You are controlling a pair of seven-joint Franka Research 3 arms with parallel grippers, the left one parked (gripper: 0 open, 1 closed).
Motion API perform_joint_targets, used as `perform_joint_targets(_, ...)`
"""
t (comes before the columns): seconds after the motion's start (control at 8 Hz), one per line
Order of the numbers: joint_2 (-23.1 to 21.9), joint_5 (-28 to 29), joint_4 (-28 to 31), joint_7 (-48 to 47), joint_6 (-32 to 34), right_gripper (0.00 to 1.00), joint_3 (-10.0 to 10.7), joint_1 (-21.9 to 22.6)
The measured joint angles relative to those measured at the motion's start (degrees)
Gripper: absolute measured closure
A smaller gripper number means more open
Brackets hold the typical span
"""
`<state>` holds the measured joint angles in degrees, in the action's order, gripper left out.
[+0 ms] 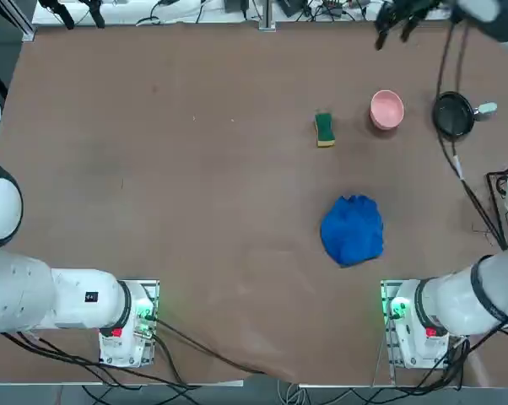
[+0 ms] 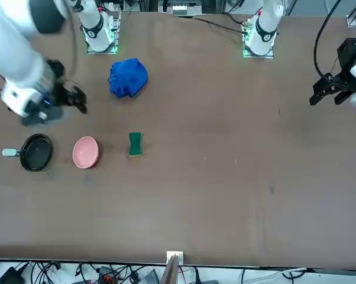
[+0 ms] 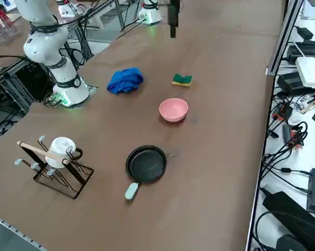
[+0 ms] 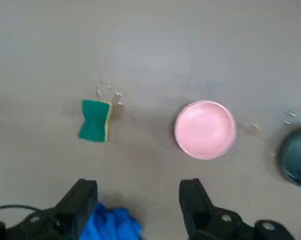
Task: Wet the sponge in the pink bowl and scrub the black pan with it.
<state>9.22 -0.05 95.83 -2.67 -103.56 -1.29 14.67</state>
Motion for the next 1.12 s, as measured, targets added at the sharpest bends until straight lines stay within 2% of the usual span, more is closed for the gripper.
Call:
perform_joint_targets(0.62,14.2,0.5,5.1,-8.5,-17.8,0.00,-0.1,9.4)
perform_joint_targets(0.88,17.6,0.5,7.9,-9.1,-25.1,0.00,-0.1,10.6)
perform_joint_targets(1.12,19.9,0.5,13.9,-11.4,-37.3,0.01,-0.1,11.5)
